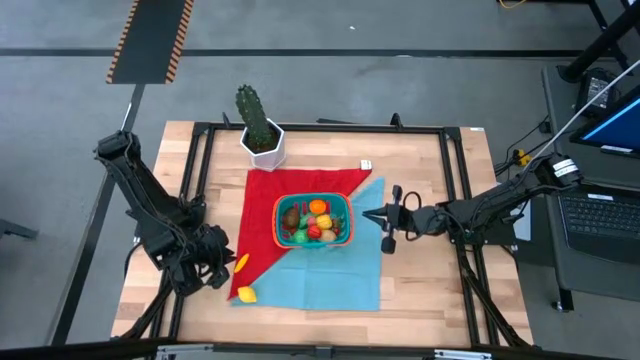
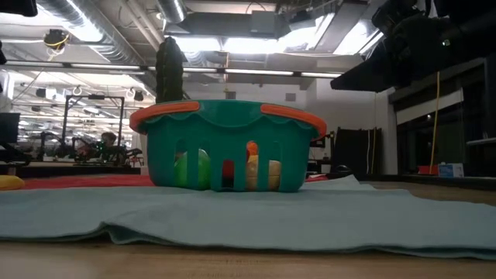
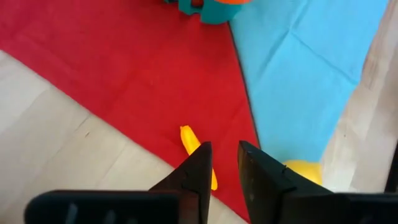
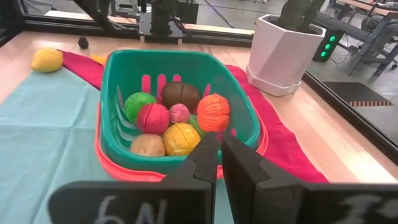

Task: Build produce basket
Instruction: Put the yellow corn into the blue basket

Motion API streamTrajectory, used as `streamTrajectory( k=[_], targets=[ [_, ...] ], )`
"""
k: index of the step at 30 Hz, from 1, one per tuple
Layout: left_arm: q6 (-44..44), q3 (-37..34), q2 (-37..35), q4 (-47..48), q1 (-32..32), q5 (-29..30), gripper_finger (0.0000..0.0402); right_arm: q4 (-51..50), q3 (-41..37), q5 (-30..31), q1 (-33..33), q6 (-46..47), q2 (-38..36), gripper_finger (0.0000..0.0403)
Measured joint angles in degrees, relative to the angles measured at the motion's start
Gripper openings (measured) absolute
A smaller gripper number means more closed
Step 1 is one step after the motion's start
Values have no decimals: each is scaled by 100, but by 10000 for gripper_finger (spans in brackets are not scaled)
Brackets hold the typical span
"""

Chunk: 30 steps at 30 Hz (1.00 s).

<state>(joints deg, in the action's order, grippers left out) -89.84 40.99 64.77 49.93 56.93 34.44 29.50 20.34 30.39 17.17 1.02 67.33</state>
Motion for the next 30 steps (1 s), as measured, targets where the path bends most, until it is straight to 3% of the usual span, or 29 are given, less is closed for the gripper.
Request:
streamTrajectory(
  k=[7, 17, 22, 30],
  targets=[
    [-2, 0, 24, -46, -56, 0, 75, -6, 0, 0, -13, 21, -1, 26],
    [72, 0, 25, -59, -55, 151, 169, -14, 0, 0, -13, 21, 0, 26],
    [89, 0, 173, -348, -52, 810, 189, -17, 0, -1, -13, 19, -1, 26],
    [215, 0, 668, -403, -222, 191, 182, -66, 0, 0, -13, -3, 0, 26]
  ],
)
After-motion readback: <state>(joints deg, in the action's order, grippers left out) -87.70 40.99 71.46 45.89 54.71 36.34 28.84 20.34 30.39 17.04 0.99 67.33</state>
